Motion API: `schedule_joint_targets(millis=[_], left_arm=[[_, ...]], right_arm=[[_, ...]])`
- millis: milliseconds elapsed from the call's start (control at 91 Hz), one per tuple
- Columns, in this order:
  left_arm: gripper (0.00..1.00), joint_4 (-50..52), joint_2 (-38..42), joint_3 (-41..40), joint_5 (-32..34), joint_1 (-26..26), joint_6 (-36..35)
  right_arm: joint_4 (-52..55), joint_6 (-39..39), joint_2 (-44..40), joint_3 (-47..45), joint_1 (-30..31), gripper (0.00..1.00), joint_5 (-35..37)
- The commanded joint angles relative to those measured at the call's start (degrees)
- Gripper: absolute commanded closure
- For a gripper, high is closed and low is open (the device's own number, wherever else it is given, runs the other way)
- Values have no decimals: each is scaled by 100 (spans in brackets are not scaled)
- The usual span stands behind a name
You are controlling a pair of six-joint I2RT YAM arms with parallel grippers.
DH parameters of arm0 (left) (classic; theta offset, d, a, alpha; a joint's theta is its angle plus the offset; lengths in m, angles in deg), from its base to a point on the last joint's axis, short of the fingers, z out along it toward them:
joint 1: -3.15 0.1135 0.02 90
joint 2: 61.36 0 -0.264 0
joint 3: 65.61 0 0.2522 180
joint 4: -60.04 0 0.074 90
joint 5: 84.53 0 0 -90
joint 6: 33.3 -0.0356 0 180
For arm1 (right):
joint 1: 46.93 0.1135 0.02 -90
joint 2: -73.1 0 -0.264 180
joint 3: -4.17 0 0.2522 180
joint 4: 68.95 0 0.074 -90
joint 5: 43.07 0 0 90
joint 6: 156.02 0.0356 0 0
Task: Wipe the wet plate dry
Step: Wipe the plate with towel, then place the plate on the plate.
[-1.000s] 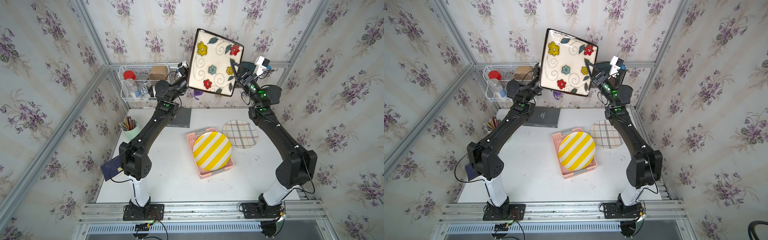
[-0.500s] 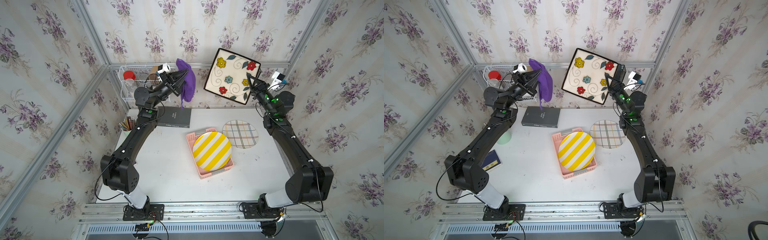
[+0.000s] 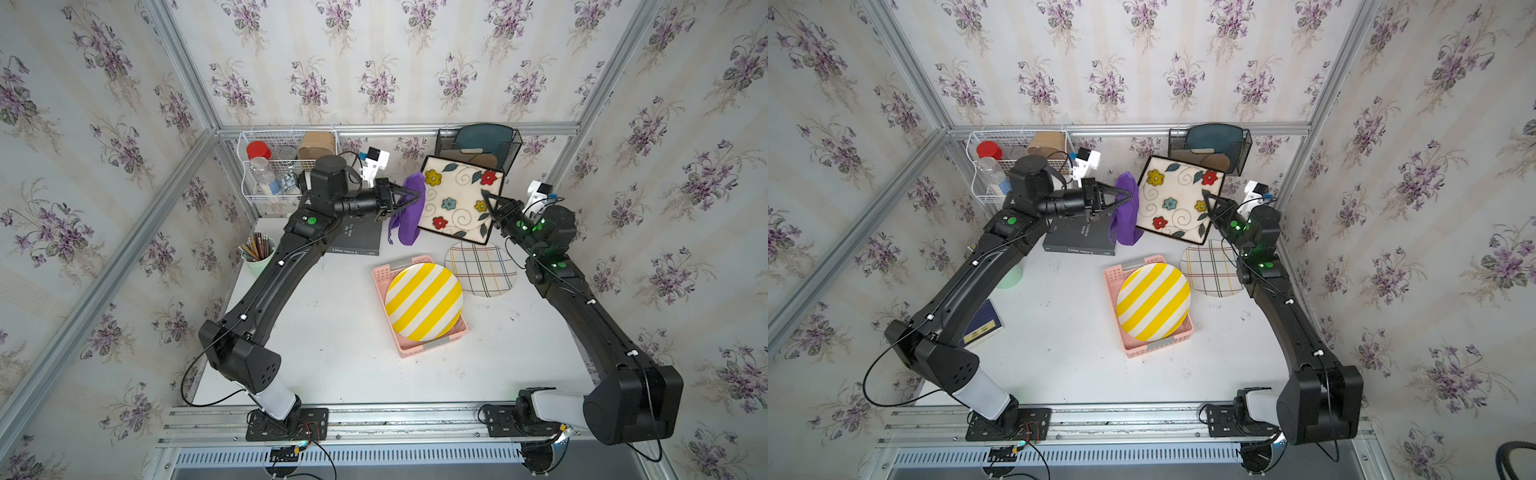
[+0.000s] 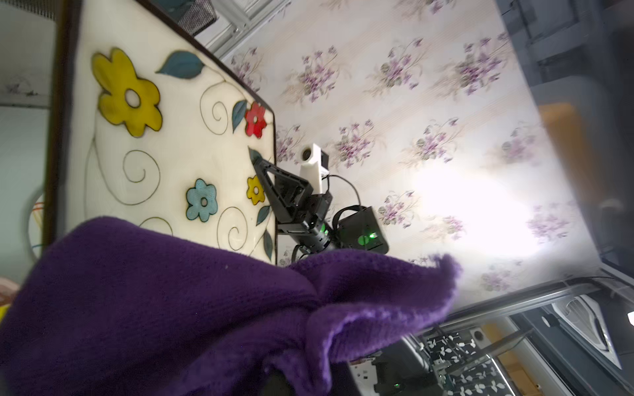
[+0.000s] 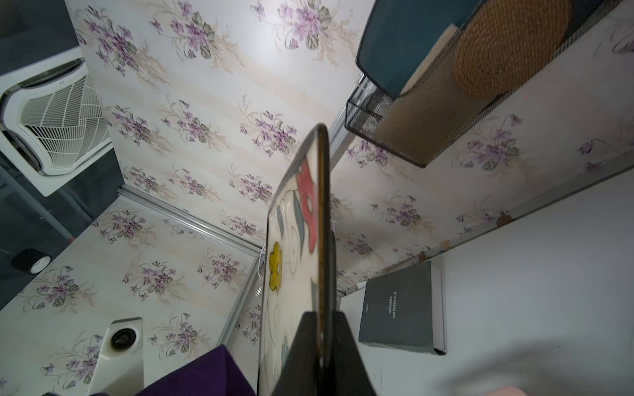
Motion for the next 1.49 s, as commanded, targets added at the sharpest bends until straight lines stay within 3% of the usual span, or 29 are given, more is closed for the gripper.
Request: schedule_joint_targets(millis=[0,176,275,451,681,901,1121,1374,1484], left_arm=[[100,1332,-231,185,776,-32,-840],[100,2577,-470,603,1860,4,-1744],[100,2859,-408,668,2089,125,-2067],[100,3007,-233,603,1920,452,-2245],[100,2579,-17,155,1243,521,-2073],[100,2114,257,-374,1095,521,-1741],[100,2247,372,-392,1131,525,-1798],[100,2406,550,-511,1370,521,-1829],[100,2477,641,-681,1496,521,-1850]], right_arm=[[-991,209,-103,-31,81,100,-119],[-772,285,-569,-523,-279,100,68],[-600,307,-890,-886,-609,100,164],[412,-36,-1372,-1232,-1075,100,850],[652,650,-1691,-2347,-1660,100,2027],[-271,533,-812,-2819,-1999,100,2220],[-1053,-76,633,-2502,-2029,100,1788],[-1677,-96,1731,-2644,-1992,100,1363],[-1503,-251,1921,-2822,-1994,72,1393]])
